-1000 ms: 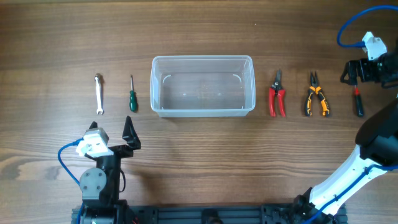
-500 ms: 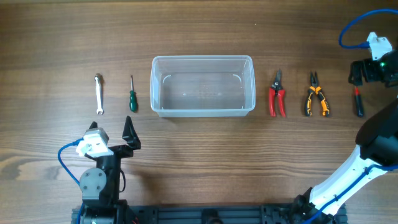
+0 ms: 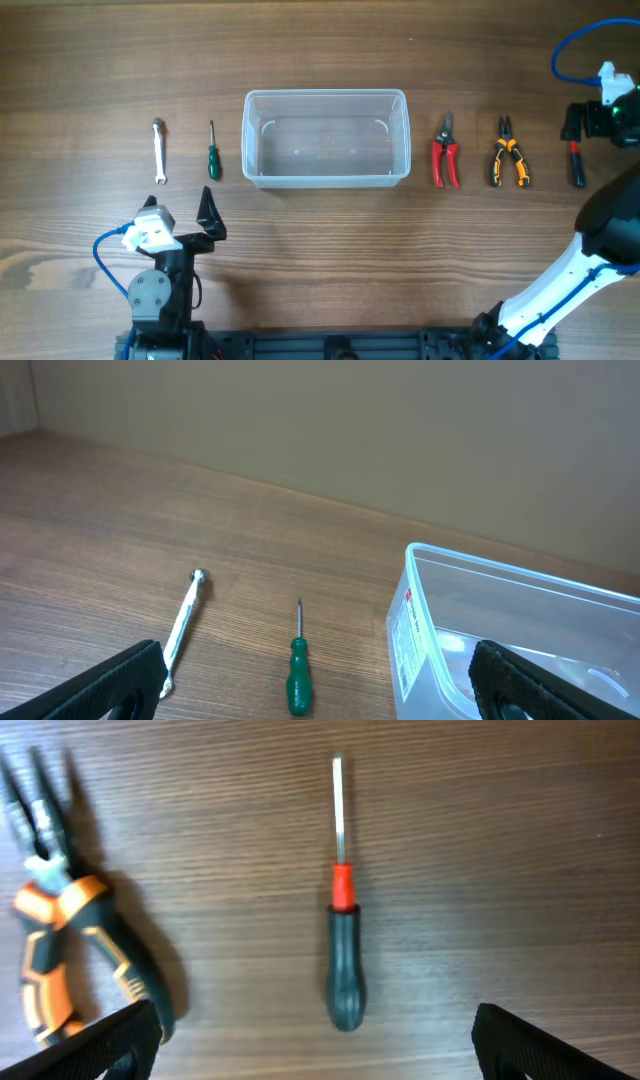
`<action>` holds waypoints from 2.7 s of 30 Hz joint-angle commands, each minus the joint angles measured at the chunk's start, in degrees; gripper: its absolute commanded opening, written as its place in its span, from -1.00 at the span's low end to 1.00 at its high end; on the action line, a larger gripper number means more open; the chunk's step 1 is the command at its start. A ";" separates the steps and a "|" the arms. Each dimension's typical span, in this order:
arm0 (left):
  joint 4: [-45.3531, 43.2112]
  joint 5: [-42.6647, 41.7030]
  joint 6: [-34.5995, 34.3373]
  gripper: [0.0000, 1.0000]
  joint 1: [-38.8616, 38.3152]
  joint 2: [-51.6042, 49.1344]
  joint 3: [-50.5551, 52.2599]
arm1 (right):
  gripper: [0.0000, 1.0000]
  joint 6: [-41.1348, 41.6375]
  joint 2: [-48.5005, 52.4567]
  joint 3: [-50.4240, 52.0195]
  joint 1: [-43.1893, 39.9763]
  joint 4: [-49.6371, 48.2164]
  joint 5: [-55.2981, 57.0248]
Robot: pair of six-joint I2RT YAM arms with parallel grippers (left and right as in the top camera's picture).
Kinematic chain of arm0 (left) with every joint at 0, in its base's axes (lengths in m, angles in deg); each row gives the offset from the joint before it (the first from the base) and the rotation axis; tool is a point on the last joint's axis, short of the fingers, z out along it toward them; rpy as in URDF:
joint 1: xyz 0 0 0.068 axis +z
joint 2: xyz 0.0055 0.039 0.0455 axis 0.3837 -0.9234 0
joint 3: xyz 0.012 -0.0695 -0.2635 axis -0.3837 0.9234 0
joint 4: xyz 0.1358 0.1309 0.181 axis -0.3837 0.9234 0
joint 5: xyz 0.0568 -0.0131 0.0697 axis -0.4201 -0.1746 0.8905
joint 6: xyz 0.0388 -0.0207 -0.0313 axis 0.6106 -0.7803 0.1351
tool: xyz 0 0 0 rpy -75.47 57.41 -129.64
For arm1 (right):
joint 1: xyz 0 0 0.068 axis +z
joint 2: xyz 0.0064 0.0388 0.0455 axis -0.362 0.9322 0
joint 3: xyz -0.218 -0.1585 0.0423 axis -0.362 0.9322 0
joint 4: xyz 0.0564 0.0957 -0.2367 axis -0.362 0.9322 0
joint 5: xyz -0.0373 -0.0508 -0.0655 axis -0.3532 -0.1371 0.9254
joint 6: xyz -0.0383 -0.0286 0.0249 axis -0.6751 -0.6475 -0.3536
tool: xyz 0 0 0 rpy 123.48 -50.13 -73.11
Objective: Pack container
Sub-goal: 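Lower the right gripper and close it on the red-handled screwdriver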
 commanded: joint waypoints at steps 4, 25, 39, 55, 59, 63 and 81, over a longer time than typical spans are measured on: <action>-0.35 -0.28 -0.31 0.99 0.37 0.42 0.42 | 0.99 -3.98 3.21 0.74 -1.62 -1.01 -1.81; -0.35 -0.28 -0.31 0.99 0.37 0.42 0.42 | 0.99 -3.78 10.95 0.81 -1.73 -0.22 0.68; -0.35 -0.28 -0.31 0.99 0.37 0.42 0.42 | 1.00 -2.29 11.02 0.81 -0.72 -0.26 4.26; -0.33 -0.28 -0.31 0.99 0.37 0.42 0.42 | 1.00 -2.60 11.23 0.85 1.36 -0.94 3.74; -0.33 -0.28 -0.31 1.00 0.37 0.42 0.42 | 0.99 -2.89 12.20 1.18 1.36 -1.14 3.76; -0.35 -0.28 -0.31 0.99 0.37 0.42 0.42 | 1.00 -2.99 12.50 2.54 1.36 -2.23 3.76; -0.35 -0.28 -0.31 0.99 0.37 0.42 0.42 | 0.87 -3.93 12.50 2.58 -0.66 -3.54 3.37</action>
